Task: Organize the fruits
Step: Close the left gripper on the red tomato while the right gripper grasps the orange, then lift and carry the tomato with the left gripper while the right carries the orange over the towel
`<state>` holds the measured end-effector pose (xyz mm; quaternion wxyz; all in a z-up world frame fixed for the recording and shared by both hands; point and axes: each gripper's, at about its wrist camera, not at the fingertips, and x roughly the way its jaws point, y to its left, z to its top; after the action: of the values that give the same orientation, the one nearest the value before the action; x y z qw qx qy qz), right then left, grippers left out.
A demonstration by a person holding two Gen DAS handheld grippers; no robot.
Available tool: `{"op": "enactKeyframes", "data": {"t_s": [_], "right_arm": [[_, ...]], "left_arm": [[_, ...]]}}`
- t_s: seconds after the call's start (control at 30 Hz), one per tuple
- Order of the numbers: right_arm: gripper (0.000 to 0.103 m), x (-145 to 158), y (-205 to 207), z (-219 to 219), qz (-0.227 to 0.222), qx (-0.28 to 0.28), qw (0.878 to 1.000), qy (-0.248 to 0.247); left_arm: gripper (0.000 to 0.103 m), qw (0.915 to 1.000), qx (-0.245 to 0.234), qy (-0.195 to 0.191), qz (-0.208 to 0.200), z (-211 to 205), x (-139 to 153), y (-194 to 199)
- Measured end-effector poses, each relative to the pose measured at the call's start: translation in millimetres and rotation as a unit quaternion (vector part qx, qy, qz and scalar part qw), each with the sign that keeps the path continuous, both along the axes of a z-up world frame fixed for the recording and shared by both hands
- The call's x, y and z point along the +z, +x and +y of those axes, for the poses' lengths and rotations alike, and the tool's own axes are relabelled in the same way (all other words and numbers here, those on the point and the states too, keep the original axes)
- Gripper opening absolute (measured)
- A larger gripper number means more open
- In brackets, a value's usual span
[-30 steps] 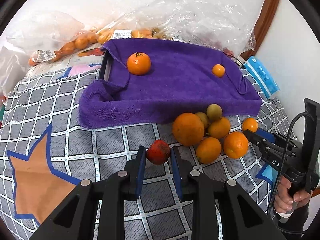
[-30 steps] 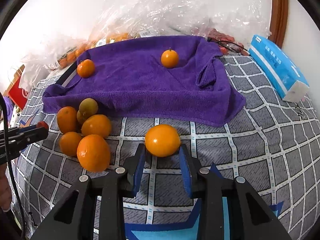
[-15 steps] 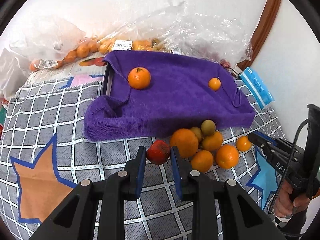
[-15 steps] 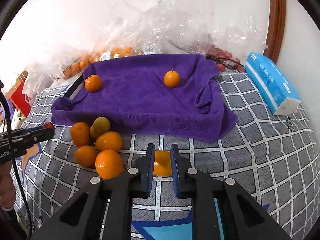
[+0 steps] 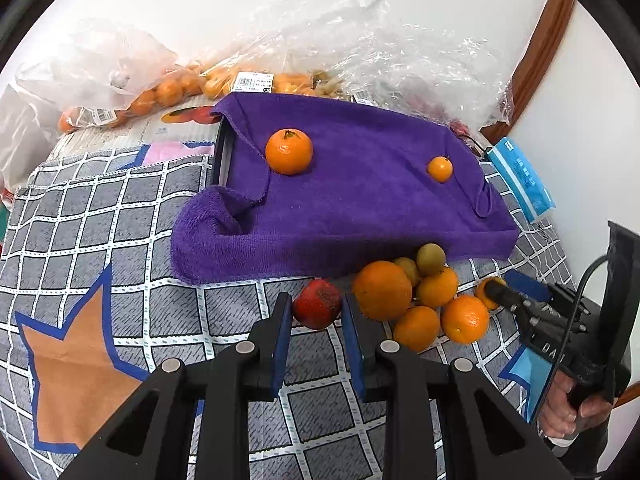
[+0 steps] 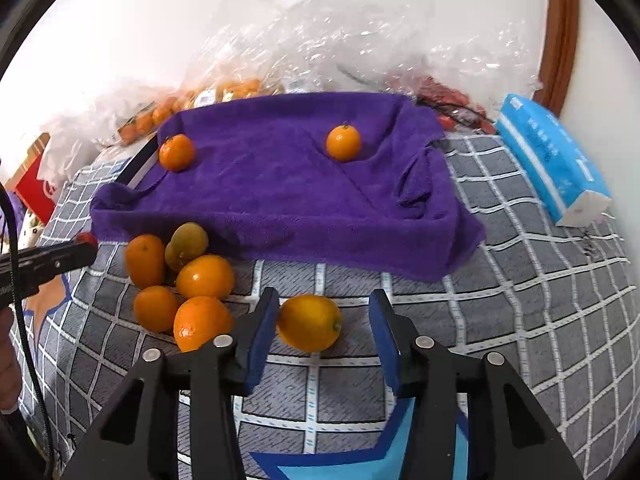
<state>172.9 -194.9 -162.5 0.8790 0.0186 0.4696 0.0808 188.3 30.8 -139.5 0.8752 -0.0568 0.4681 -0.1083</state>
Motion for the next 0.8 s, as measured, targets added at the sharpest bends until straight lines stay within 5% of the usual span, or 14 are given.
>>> {"op": "enactKeyframes", "data": {"t_s": [0.23, 0.8], "right_arm": [[0.034, -5, -3, 5, 0.01, 0.002, 1.0, -0.004], [0.034, 88, -14, -12, -0.073, -0.037, 0.997, -0.001]], "left_arm": [[0.024, 1.0, -0.003, 0.002, 0.002, -1, -1, 1], [0.024, 0.9982, -0.008, -0.014, -0.058, -7, 70, -19]]}}
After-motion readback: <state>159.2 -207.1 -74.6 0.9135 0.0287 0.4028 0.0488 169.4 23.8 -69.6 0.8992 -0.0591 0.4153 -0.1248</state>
